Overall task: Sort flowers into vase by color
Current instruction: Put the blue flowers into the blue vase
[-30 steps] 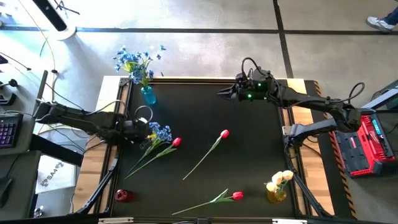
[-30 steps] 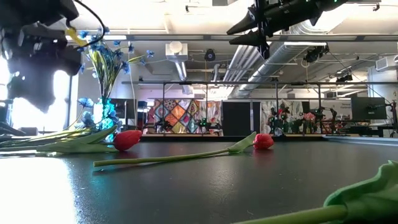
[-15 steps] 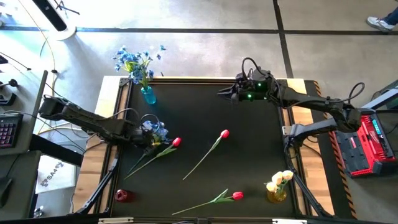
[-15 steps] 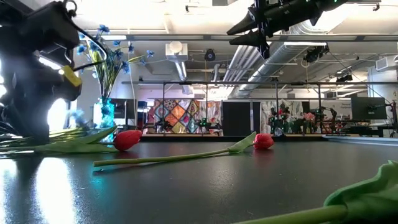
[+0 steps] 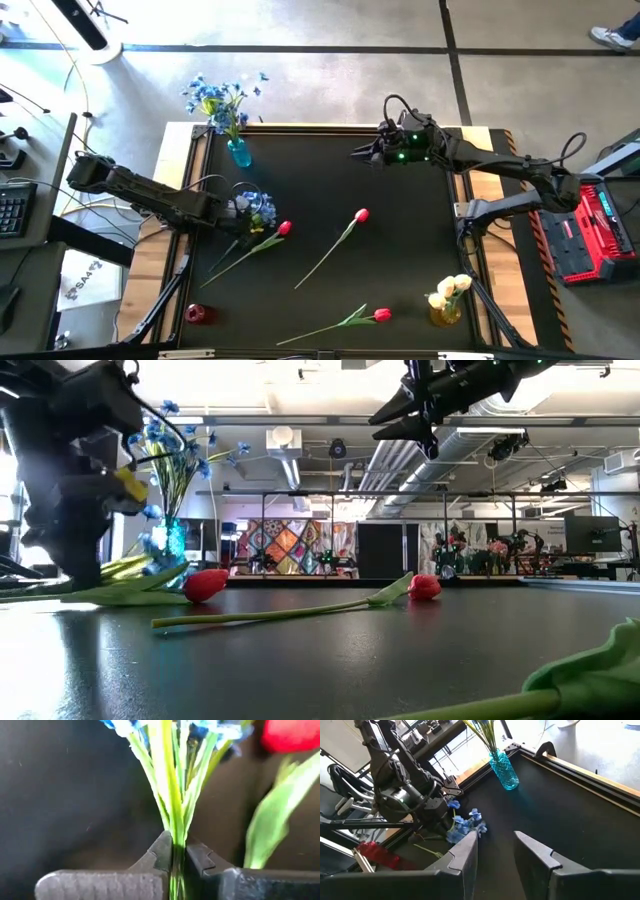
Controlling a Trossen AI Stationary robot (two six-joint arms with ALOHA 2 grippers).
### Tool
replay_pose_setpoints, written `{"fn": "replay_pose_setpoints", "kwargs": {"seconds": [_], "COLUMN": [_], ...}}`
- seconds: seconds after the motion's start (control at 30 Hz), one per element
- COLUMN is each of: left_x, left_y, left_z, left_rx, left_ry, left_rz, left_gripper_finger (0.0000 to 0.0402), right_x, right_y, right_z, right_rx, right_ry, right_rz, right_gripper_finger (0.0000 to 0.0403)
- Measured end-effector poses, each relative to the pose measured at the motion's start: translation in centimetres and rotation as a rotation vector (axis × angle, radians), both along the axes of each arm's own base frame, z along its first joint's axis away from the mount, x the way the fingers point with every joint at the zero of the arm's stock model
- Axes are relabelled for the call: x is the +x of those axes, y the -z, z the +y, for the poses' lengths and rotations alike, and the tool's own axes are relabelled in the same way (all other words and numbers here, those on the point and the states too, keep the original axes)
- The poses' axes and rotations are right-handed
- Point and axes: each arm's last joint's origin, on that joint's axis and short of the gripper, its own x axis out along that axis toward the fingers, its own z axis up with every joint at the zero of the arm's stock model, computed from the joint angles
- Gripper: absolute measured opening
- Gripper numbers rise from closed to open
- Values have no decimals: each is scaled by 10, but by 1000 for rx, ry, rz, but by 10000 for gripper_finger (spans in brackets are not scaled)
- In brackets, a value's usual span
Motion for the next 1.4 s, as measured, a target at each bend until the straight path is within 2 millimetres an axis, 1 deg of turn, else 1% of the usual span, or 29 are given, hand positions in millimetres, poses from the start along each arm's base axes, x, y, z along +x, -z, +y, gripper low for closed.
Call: {"fn": "replay_pose_setpoints", "kwargs": {"seconds": [0.13,0.3,0.47,0.63,0.7,0.8,0.93,1.03,1.13,1.23,1.33,1.4], "left_x": [7,18,24,23,23,24,26,27,29,31,32,32], "left_y": [-8,-26,-49,-67,-74,-78,-76,-76,-82,-95,-105,-111], "left_z": [-1,-2,1,4,4,5,6,8,10,13,16,19], "left_rx": [-14,24,159,309,345,352,344,357,475,616,737,807], "left_ry": [2,30,44,42,62,62,72,56,21,-7,-34,-84], "left_rz": [-92,-312,-537,-672,-721,-759,-742,-748,-784,-852,-887,-896], "left_gripper_finger": [18,5,4,4,4,6,18,17,5,5,4,3], "right_x": [0,0,0,0,0,-1,-1,-1,-2,-2,-3,-3], "right_y": [0,0,1,1,1,1,2,2,4,6,7,7], "right_z": [0,0,0,0,0,1,1,1,1,1,2,2], "right_rx": [-16,-30,-30,-23,-19,-17,-16,-13,-6,-4,1,5], "right_ry": [-6,-10,-11,-16,-28,-31,-33,-33,-33,-36,-37,-37], "right_rz": [2,7,11,14,14,16,20,26,42,60,70,78], "right_gripper_finger": [114,114,114,114,114,114,114,114,114,114,114,114]}}
